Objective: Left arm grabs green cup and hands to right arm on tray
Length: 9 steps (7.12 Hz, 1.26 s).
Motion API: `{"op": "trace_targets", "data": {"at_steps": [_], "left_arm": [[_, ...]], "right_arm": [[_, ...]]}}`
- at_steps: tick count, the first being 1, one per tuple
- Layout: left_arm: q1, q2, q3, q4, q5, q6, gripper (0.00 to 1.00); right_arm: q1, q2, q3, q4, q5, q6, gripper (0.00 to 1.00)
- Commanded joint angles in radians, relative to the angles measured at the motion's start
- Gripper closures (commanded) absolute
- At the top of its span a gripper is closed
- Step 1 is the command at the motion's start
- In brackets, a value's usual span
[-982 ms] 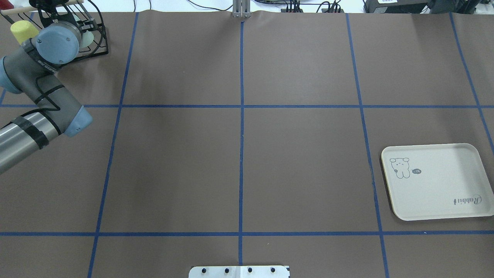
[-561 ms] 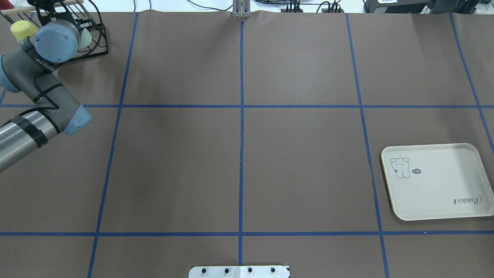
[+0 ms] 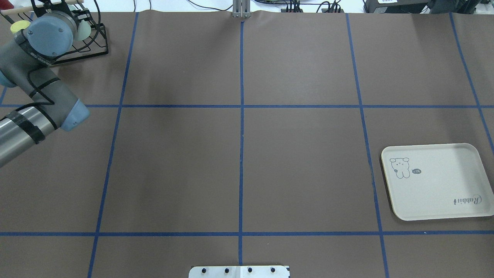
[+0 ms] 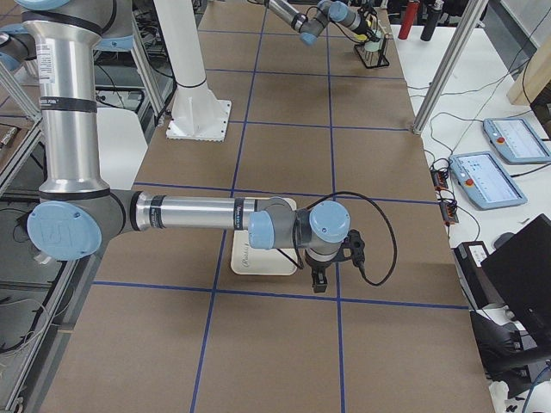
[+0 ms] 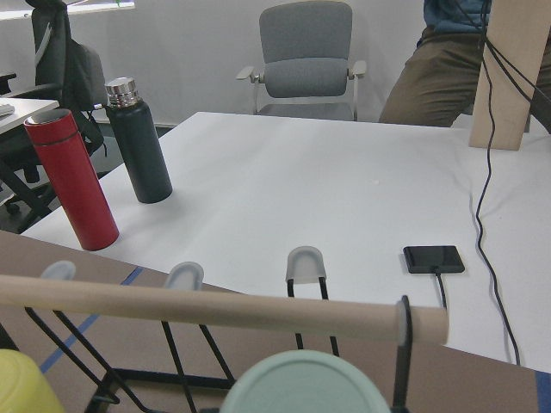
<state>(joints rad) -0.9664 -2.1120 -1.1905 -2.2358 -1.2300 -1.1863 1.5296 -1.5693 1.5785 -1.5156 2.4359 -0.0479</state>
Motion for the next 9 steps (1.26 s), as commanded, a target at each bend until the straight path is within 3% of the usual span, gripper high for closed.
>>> {"op": "trace_targets", "data": {"at_steps": [1,6,9], "left_arm": [[-0.014,0.013,-0.047,0.005,0.0,0.017,0.87],[-0.032,0.153,-0.297,0.016,-0.008,0.019,0.97],[-0.067,0.142,-0.385,0.065,-0.009,0.016,0.98]], "right_arm": [[0.0,-0.003,0.0,0.0,0.0,-0.001,0.01],[0.001,0.0,0.014,0.002,0.0,0.003,0.01],[-0.012,0.058,0.017,0.005,-0.015,-0.001,0.01]]}}
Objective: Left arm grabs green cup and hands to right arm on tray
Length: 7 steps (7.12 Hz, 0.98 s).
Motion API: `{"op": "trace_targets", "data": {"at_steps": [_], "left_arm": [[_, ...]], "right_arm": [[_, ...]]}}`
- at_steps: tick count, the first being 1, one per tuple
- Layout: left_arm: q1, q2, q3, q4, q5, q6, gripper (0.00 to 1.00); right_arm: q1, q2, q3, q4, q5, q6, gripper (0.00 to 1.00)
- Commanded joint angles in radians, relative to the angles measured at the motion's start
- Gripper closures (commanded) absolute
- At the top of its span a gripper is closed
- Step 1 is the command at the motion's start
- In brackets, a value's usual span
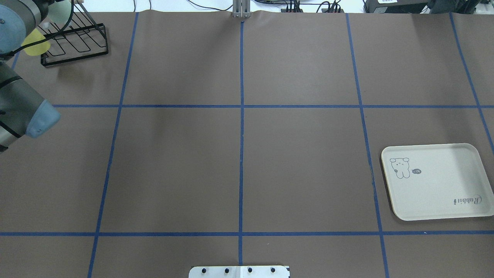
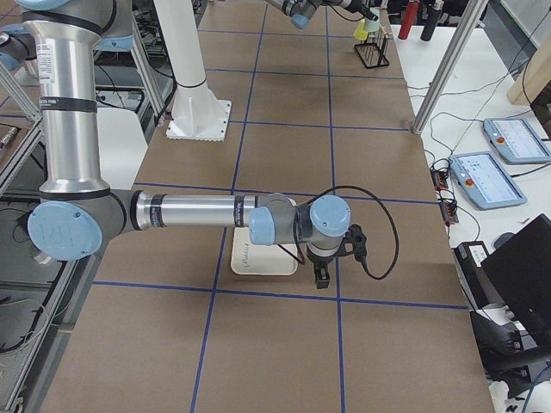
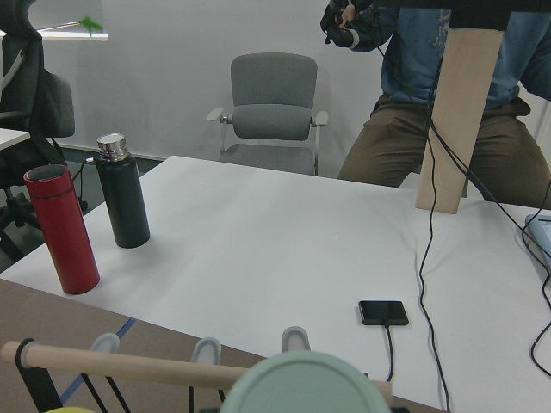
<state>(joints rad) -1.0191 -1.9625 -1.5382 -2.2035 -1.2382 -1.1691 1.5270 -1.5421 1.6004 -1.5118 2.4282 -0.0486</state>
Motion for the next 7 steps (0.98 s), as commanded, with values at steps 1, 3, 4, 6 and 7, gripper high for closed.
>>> {"op": "trace_targets", "data": {"at_steps": [1,3,4,6,7], "left_arm": [[-0.013,-0.012,-0.054,0.05,-0.001,-0.015,0.98],[-0.001,-0.021,-0.057,0.05,-0.003,-0.132,0.98],[0.004,-0.022,-0.066,0.05,-0.004,-0.18,0.98],[0.078,-0.027,-0.129,0.05,-0.055,-0.382,0.98],[0.126,-0.036,-0.163,0.05,-0.07,-0.528,0.99]], "right_arm": [[-0.011,0.06,0.003,0.01,-0.023,0.007,0.01],[-0.049,0.083,0.003,0.298,-0.125,0.298,0.01],[-0.112,0.083,0.001,0.449,-0.132,0.508,0.01],[-0.197,0.094,0.007,0.676,-0.13,0.835,0.01],[-0.233,0.114,0.009,0.771,-0.126,1.013,0.01]]}}
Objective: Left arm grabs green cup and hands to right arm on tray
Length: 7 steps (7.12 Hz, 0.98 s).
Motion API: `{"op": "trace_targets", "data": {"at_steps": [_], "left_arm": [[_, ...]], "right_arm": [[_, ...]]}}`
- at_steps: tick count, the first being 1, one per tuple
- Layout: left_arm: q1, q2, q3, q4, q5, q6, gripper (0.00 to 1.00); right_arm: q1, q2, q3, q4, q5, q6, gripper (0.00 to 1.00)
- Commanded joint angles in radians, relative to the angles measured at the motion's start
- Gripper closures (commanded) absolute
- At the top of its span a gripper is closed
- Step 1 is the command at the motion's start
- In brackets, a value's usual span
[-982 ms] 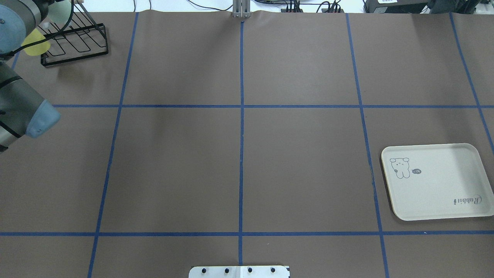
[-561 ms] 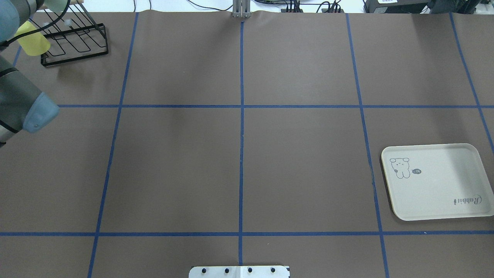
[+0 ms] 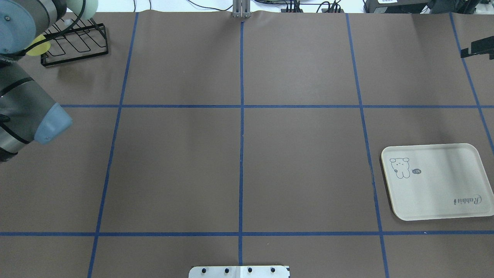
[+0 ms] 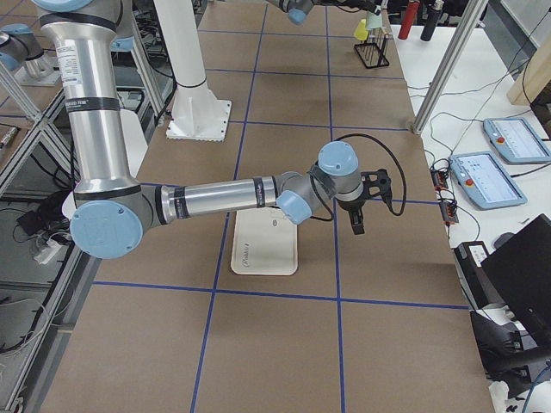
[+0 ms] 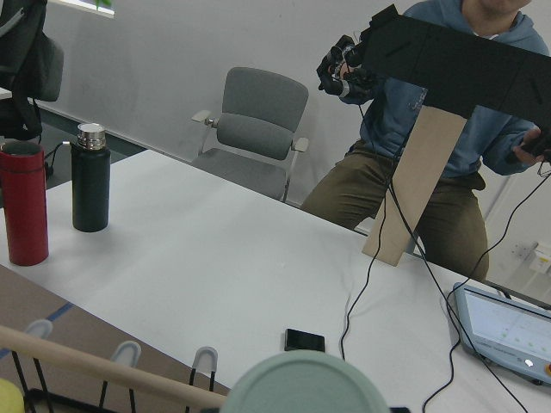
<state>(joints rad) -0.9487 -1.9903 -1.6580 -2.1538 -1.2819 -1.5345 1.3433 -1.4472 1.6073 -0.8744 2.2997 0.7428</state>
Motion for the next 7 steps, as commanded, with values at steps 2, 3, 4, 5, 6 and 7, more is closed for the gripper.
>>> {"op": "trace_targets", "data": {"at_steps": [2,3,4,5,6,7], "left_arm": [[0.151,-0.027,-0.138,0.0,-0.066,-0.399,1.0],[0.181,-0.041,-0.164,0.0,-0.121,-0.473,1.0],[0.203,-0.062,-0.187,-0.011,-0.173,-0.554,1.0],[0.203,-0.111,-0.221,-0.015,-0.233,-0.655,1.0],[0.203,-0.152,-0.227,-0.018,-0.297,-0.758,1.0],[0.205,-0.163,-0.255,-0.018,-0.35,-0.82,1.0]], "right_arm": [[-0.136,0.074,0.043,0.259,0.02,0.576,0.01],[-0.179,0.12,0.063,0.308,0.032,0.693,0.01],[-0.226,0.169,0.074,0.381,0.037,0.805,0.01],[-0.248,0.198,0.072,0.496,0.035,0.917,0.01],[-0.277,0.224,0.072,0.594,0.029,0.991,0.01],[-0.3,0.246,0.072,0.657,0.024,1.001,0.01]]}}
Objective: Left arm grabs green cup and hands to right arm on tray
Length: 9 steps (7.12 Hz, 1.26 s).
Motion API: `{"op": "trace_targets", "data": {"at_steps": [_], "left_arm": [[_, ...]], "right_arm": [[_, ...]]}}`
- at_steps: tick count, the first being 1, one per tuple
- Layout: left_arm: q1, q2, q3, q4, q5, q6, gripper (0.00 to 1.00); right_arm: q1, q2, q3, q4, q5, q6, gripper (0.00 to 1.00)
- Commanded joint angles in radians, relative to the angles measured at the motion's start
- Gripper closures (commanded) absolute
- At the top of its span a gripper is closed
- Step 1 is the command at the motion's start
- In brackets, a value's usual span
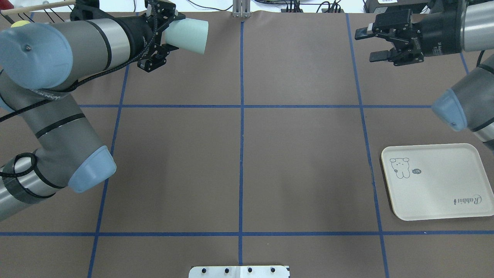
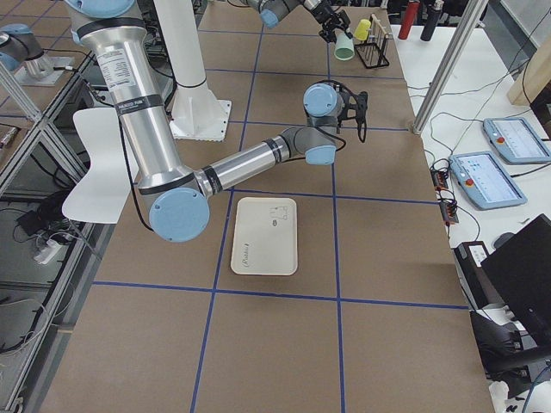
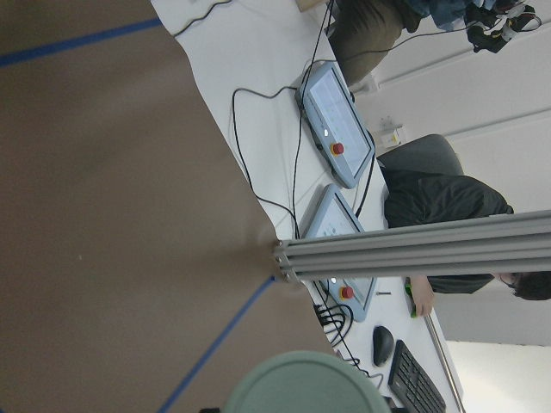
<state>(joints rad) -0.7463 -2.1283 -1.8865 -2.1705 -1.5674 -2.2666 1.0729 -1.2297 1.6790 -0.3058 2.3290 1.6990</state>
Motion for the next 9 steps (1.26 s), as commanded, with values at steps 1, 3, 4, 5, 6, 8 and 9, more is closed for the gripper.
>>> {"op": "trace_targets", "data": {"at_steps": [1,3,4,5,6,8,9], "left_arm": [[0.005,-0.025,-0.064,-0.003,-0.107,-0.153,1.0],[0.019,-0.033,-0.075,-0.064,-0.158,-0.291,1.0],[0.045,-0.033,-0.068,-0.092,-0.157,-0.341,1.0],[0.06,-0.033,-0.066,-0.095,-0.157,-0.349,1.0],[0.065,-0.039,-0.062,-0.095,-0.157,-0.35,1.0],[0.068,-0.042,-0.048,-0.094,-0.155,-0.35,1.0],[0.068,-0.05,-0.034,-0.094,-0.154,-0.35,1.0]], "right_arm": [[-0.063,0.032,-0.001,0.178,-0.04,0.045,0.01],[-0.152,0.039,0.002,0.264,-0.147,0.065,0.01],[-0.159,0.065,0.008,0.264,-0.154,0.123,0.01],[-0.159,0.084,0.011,0.266,-0.154,0.143,0.02],[-0.162,0.099,0.014,0.27,-0.157,0.166,0.03],[-0.188,0.124,0.03,0.271,-0.174,0.197,0.05],[-0.209,0.124,0.039,0.271,-0.195,0.197,0.05]]}}
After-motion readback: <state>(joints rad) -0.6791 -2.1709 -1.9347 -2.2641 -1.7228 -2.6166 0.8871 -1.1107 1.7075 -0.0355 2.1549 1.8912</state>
